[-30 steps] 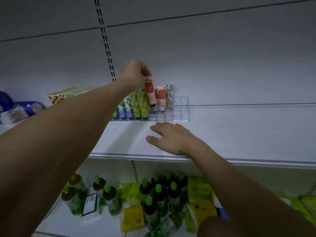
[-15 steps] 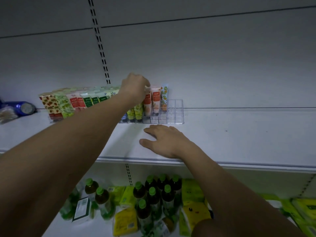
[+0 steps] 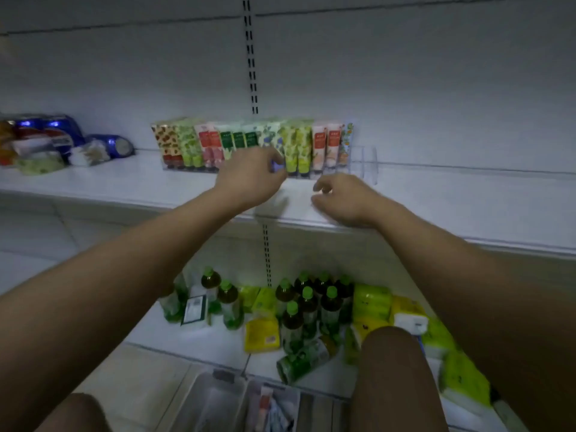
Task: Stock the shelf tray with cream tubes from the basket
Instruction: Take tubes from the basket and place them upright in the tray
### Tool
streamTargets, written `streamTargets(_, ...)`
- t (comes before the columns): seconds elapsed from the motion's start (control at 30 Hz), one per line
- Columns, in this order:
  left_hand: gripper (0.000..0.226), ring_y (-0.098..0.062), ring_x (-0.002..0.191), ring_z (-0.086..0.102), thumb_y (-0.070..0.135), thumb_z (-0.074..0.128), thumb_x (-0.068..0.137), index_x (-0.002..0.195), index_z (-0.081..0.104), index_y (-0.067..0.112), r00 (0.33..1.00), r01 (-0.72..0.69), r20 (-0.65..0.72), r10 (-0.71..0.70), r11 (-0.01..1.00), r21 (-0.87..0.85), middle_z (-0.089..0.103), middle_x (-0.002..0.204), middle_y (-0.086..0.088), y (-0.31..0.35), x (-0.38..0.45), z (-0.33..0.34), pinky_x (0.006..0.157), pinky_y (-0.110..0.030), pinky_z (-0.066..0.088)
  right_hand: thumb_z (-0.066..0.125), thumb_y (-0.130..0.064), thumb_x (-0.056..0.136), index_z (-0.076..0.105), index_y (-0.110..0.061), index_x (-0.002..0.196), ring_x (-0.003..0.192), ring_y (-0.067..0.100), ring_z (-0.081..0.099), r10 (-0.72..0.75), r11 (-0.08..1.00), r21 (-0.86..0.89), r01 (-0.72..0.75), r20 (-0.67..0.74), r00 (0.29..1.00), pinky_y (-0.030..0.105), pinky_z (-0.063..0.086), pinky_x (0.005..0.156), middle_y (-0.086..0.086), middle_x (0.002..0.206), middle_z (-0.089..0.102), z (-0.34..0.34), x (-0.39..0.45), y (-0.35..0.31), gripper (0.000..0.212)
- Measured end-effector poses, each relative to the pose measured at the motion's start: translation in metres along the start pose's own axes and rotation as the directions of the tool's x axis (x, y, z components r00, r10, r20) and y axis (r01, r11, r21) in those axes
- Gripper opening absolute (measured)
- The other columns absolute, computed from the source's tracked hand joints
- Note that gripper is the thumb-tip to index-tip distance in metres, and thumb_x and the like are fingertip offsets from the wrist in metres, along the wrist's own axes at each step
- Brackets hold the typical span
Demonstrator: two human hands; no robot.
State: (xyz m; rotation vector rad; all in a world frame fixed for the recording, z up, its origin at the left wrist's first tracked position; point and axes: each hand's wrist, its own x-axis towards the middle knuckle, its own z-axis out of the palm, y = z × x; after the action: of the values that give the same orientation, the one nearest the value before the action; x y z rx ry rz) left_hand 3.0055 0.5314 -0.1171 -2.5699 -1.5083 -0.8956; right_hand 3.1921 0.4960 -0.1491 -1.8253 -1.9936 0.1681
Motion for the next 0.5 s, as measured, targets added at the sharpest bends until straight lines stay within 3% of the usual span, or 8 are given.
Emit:
streamTargets(0.1, 0.028, -0.02, 0.096, 0.061, 0.033, 0.052, 0.093, 0.115, 0.065, 0.022, 0.998, 0.066, 0.013, -0.065, 0.993, -0.098, 0.067, 0.109, 0.0, -0.022, -0.039, -0.008, 0.081, -0.032, 0.049, 0.056, -0.02, 0.093, 0.071, -0.008, 0.101, 0.095, 0.026, 0.063, -0.065, 0.998, 0.01, 0.065, -0.041, 0.997, 0.032, 0.048, 0.086, 0.016, 0.108, 0.07, -0.006, -0.017, -0.03, 0.022)
streamTargets(0.2, 0.023, -0.014, 0.085, 0.058, 0.032, 0.053, 0.089, 0.105, 0.068, 0.024, 0.984, 0.17, -0.017, -0.176, 0.966, -0.197, 0.063, 0.093, 0.005, -0.05, -0.083, -0.003, 0.073, -0.027, 0.043, 0.052, -0.017, 0.094, 0.072, -0.006, 0.098, 0.073, 0.022, 0.065, -0.102, 0.983, 0.15, 0.104, -0.026, 0.994, 0.036, 0.055, 0.072, 0.012, 0.091, 0.073, 0.003, -0.043, -0.055, 0.023)
streamTargets(0.27, 0.019, -0.013, 0.08, 0.058, 0.029, 0.055, 0.088, 0.099, 0.07, 0.024, 0.963, 0.255, -0.012, -0.268, 0.931, -0.262, 0.063, 0.086, 0.005, -0.072, -0.113, 0.012, 0.072, -0.025, 0.044, 0.05, -0.021, 0.097, 0.07, -0.01, 0.097, 0.068, 0.018, 0.066, -0.148, 0.962, 0.233, 0.14, 0.017, 0.989, 0.031, 0.057, 0.062, 0.004, 0.084, 0.071, 0.024, -0.062, -0.067, 0.023)
streamTargets(0.37, 0.016, -0.016, 0.077, 0.06, 0.022, 0.056, 0.088, 0.095, 0.07, 0.019, 0.9, 0.435, 0.103, -0.424, 0.855, -0.281, 0.066, 0.085, -0.004, -0.105, -0.155, 0.054, 0.072, -0.028, 0.048, 0.051, -0.02, 0.097, 0.069, -0.013, 0.093, 0.061, 0.015, 0.064, -0.172, 0.935, 0.336, 0.114, 0.146, 0.974, 0.027, 0.054, 0.054, 0.001, 0.079, 0.07, 0.077, -0.083, -0.073, 0.019)
streamTargets(0.5, 0.023, -0.031, 0.095, 0.065, 0.023, 0.052, 0.092, 0.098, 0.069, 0.009, 0.77, 0.623, 0.318, -0.553, 0.76, -0.188, 0.07, 0.1, -0.017, -0.137, -0.202, 0.129, 0.082, -0.035, 0.051, 0.049, -0.017, 0.098, 0.067, -0.006, 0.097, 0.06, 0.018, 0.061, -0.09, 0.927, 0.371, -0.063, 0.382, 0.92, 0.032, 0.052, 0.054, 0.012, 0.087, 0.07, 0.176, -0.093, -0.058, 0.021)
